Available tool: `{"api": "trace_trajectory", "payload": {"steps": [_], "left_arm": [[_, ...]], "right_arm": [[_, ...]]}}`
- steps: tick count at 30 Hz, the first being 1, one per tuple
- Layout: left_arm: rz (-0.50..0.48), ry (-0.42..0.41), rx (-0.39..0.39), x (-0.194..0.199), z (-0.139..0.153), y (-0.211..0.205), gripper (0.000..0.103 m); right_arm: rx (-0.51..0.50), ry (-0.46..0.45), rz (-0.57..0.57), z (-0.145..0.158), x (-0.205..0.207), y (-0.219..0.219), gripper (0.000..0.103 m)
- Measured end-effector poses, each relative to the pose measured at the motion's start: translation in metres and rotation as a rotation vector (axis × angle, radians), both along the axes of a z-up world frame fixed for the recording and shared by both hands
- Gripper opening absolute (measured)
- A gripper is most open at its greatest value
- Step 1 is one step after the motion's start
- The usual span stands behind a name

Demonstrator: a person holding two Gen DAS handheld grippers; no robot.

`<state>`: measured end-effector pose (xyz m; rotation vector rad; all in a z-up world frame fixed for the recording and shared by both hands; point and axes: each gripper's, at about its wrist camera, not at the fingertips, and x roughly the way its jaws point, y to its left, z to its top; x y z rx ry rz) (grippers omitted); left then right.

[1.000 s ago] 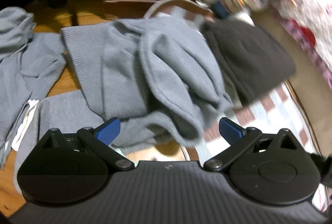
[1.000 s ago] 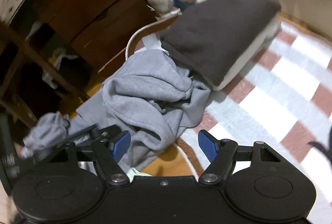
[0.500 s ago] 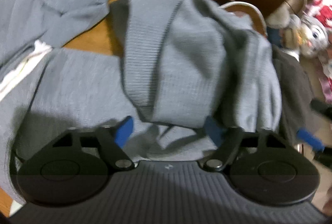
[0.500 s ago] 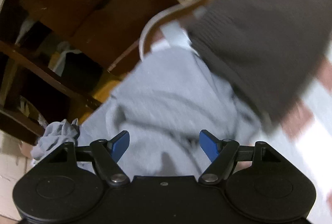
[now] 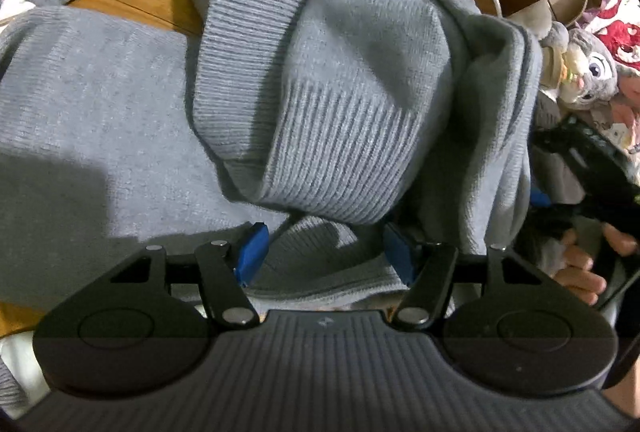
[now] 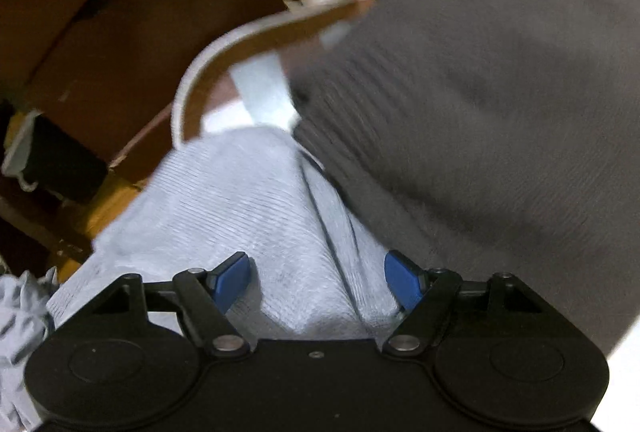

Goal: Fold clothes

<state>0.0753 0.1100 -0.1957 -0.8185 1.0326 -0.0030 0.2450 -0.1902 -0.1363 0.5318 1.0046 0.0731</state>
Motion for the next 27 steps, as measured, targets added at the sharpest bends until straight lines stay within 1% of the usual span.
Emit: {"api": "trace_trajectory", "payload": {"steps": [1, 3, 4, 5, 6, 8, 9, 10, 11, 12, 14, 15, 16, 17, 18, 19, 20, 21, 22, 24, 25, 26, 27], "left_arm": [[0.006, -0.006, -0.01, 0.0, -0.003, -0.001, 0.071], [0.014, -0.016, -0.036, 0.0, -0.009, -0.002, 0.071], [0.018, -0.02, -0.049, 0.001, -0.011, -0.003, 0.071], [0.019, -0.034, -0.081, 0.0, -0.013, -0.002, 0.071], [0.019, -0.052, -0.124, -0.001, -0.015, -0.001, 0.069], [0.003, -0.099, -0.197, -0.002, -0.014, 0.0, 0.06], [-0.027, -0.127, -0.191, -0.002, -0.009, -0.003, 0.054], [-0.059, -0.153, -0.168, -0.003, -0.002, -0.007, 0.053], [-0.078, -0.172, -0.172, -0.003, 0.001, -0.011, 0.051], [-0.091, -0.187, -0.191, -0.004, 0.003, -0.014, 0.048], [-0.115, -0.218, -0.23, -0.005, 0.005, -0.022, 0.048], [-0.118, -0.212, -0.224, -0.004, 0.002, -0.024, 0.048], [-0.114, -0.193, -0.203, -0.003, -0.004, -0.026, 0.048], [-0.101, -0.173, -0.162, 0.0, -0.006, -0.027, 0.048], [-0.072, -0.155, -0.107, 0.002, -0.005, -0.026, 0.048], [-0.03, -0.145, -0.059, 0.001, -0.003, -0.023, 0.048], [0.019, -0.139, -0.017, -0.001, -0.001, -0.021, 0.048], [0.072, -0.14, 0.004, -0.002, 0.001, -0.016, 0.05], [0.129, -0.146, 0.014, -0.004, 0.003, -0.01, 0.051], [0.196, -0.157, 0.033, -0.003, 0.004, -0.002, 0.052], [0.224, -0.162, 0.043, -0.002, 0.003, 0.001, 0.055], [0.222, -0.161, 0.042, -0.003, 0.0, 0.001, 0.057], [0.203, -0.157, 0.036, -0.004, -0.005, 0.0, 0.058]], "right_arm": [[0.04, 0.021, -0.004, -0.009, 0.001, 0.001, 0.079], [0.165, 0.078, 0.065, -0.023, -0.001, 0.011, 0.057], [0.232, 0.107, 0.106, -0.03, -0.003, 0.016, 0.044], [0.278, 0.128, 0.147, -0.032, -0.007, 0.022, 0.04], [0.308, 0.147, 0.192, -0.031, -0.014, 0.029, 0.038], [0.382, 0.19, 0.272, -0.026, -0.03, 0.037, 0.026], [0.399, 0.183, 0.296, -0.021, -0.039, 0.037, 0.026], [0.402, 0.164, 0.314, -0.014, -0.049, 0.035, 0.026], [0.404, 0.145, 0.332, -0.008, -0.059, 0.033, 0.026], [0.391, 0.128, 0.328, -0.004, -0.063, 0.028, 0.026], [0.352, 0.093, 0.299, 0.0, -0.065, 0.015, 0.026], [0.333, 0.075, 0.285, 0.003, -0.066, 0.009, 0.026], [0.314, 0.058, 0.27, 0.005, -0.067, 0.002, 0.03], [0.294, 0.041, 0.256, 0.007, -0.068, -0.004, 0.04], [0.241, 0.02, 0.241, 0.01, -0.067, -0.006, 0.049], [0.188, -0.002, 0.226, 0.011, -0.062, -0.005, 0.061], [0.165, -0.027, 0.213, 0.012, -0.057, -0.002, 0.062], [0.151, -0.053, 0.201, 0.013, -0.051, 0.001, 0.062], [0.138, -0.079, 0.189, 0.014, -0.046, 0.004, 0.062], [0.17, -0.052, 0.174, 0.007, -0.039, 0.008, 0.063], [0.191, -0.033, 0.168, 0.003, -0.036, 0.009, 0.065], [0.212, -0.013, 0.161, -0.001, -0.033, 0.011, 0.069], [0.233, 0.007, 0.155, -0.005, -0.03, 0.012, 0.069]]}}
